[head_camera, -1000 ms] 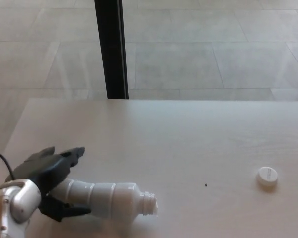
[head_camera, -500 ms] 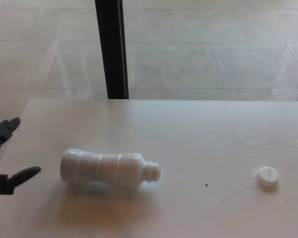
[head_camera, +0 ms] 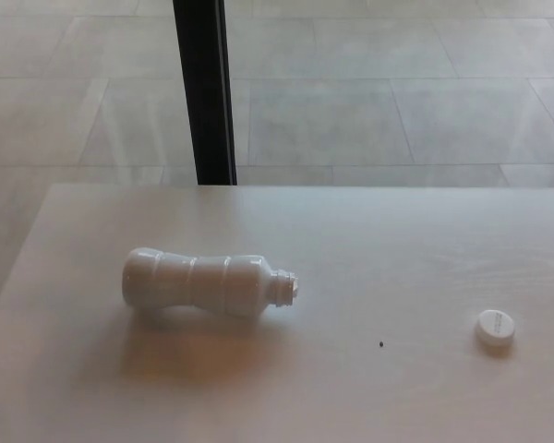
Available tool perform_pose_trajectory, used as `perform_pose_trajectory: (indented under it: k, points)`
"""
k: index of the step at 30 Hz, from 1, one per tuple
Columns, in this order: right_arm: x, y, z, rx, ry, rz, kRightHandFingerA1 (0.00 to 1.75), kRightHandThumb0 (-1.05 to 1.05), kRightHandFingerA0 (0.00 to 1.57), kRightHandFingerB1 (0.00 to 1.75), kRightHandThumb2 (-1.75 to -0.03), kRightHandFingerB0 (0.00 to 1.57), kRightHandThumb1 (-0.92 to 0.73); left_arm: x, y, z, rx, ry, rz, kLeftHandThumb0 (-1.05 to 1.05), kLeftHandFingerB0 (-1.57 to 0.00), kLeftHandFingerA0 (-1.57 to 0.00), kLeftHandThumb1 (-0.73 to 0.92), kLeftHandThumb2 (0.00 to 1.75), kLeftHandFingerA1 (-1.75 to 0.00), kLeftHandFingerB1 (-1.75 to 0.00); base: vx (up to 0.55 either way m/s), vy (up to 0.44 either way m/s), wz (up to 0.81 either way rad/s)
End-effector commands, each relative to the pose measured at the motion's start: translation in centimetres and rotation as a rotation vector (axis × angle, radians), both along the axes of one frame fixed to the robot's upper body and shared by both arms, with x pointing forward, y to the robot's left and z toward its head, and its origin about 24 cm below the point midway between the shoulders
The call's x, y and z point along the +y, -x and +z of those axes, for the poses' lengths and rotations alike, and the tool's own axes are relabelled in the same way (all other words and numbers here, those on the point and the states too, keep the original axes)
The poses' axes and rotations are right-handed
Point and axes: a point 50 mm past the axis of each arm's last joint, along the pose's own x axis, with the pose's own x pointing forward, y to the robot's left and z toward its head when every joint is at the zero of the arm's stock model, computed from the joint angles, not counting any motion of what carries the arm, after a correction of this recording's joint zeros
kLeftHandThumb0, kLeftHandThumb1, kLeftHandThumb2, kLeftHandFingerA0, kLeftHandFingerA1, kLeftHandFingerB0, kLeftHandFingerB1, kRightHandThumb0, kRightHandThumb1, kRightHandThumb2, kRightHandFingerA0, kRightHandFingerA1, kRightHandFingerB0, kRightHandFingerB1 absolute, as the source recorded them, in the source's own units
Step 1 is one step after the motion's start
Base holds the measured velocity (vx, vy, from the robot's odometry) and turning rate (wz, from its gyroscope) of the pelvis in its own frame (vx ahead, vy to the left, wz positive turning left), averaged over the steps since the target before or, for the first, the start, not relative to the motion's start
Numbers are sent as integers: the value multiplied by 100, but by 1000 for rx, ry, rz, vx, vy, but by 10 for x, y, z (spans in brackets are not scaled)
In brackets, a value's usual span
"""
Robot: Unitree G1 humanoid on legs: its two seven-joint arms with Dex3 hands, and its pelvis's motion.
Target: The robot uses its left hand to to lift the bottle kept on the middle of the desk and tilts it towards its right hand. It then uses its right hand to rotate its cap to open it and places the bottle and cap back on the desk
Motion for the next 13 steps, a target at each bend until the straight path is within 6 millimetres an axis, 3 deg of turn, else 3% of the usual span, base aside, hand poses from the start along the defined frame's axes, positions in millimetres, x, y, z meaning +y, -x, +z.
perform_pose_trajectory:
  k: [1, 2, 3, 4, 5, 6, 7, 8, 9, 10, 11, 13]
  points:
    - [-71, 82, -53, -130, -504, -521, 139, -54, 121, 68, -135, 0, -66, 43, 216, -136, -503, 699, 1527, -54, -56, -49, 87, 64, -86, -92, 0, 0, 0]
    - [-70, 87, -62, -163, -544, -560, 175, -66, 123, 79, -132, 1, -56, 33, 223, -145, -394, 677, 1461, -62, -2, -3, 92, 72, -83, -50, 0, 0, 0]
    - [-69, 92, -68, -179, -570, -586, 175, -64, 122, 73, -132, 0, -60, 25, 227, -153, -282, 659, 1428, -70, -2, -3, 74, 101, -55, -41, 0, 0, 0]
    - [-70, 95, -71, -182, -581, -597, 175, -64, 122, 73, -132, 0, -60, 19, 229, -158, -185, 640, 1423, -70, -2, -3, 74, 101, -55, -41, 0, 0, 0]
    - [-68, 97, -76, -177, -598, -615, 175, -65, 107, 73, -129, 0, -63, 16, 230, -160, -141, 609, 1387, -33, -4, -6, 69, 118, -56, -52, 0, 0, 0]
    - [-65, 99, -83, -170, -622, -637, 175, -65, 107, 73, -129, 0, -63, 13, 230, -162, -91, 571, 1340, -33, -4, -6, 69, 118, -56, -52, 0, 0, 0]
    - [-63, 100, -87, -160, -638, -638, 175, -64, 92, 64, -125, 0, -62, 10, 231, -163, -72, 554, 1310, -54, -33, -18, 90, 66, -57, -55, 0, 0, 0]
    - [-61, 100, -90, -150, -651, -633, 175, -64, 92, 64, -125, 0, -62, 9, 231, -163, -60, 544, 1284, -54, -33, -18, 90, 66, -57, -55, 0, 0, 0]
    - [-52, 106, -109, -69, -709, -651, 119, -64, 9, 64, -115, 0, -70, 7, 224, -167, -92, 637, 1239, -56, -1, -4, 77, 91, -47, -38, 0, 0, 0]
    - [-51, 108, -113, -58, -714, -653, 119, -64, 9, 64, -115, 0, -70, 8, 225, -167, -93, 633, 1235, -56, -1, -4, 77, 91, -47, -38, 0, 0, 0]
    - [-50, 108, -114, -56, -728, -651, 82, -60, 0, 62, -122, 0, -69, 7, 225, -167, -87, 634, 1226, -31, -1, -4, 74, 120, -55, -52, 0, 0, 0]
    - [-48, 107, -120, -72, -799, -645, 88, -60, 0, 54, -117, 0, -73, 2, 226, -170, -72, 642, 1165, -31, -1, -5, 74, 120, -55, -52, 0, 0, 0]
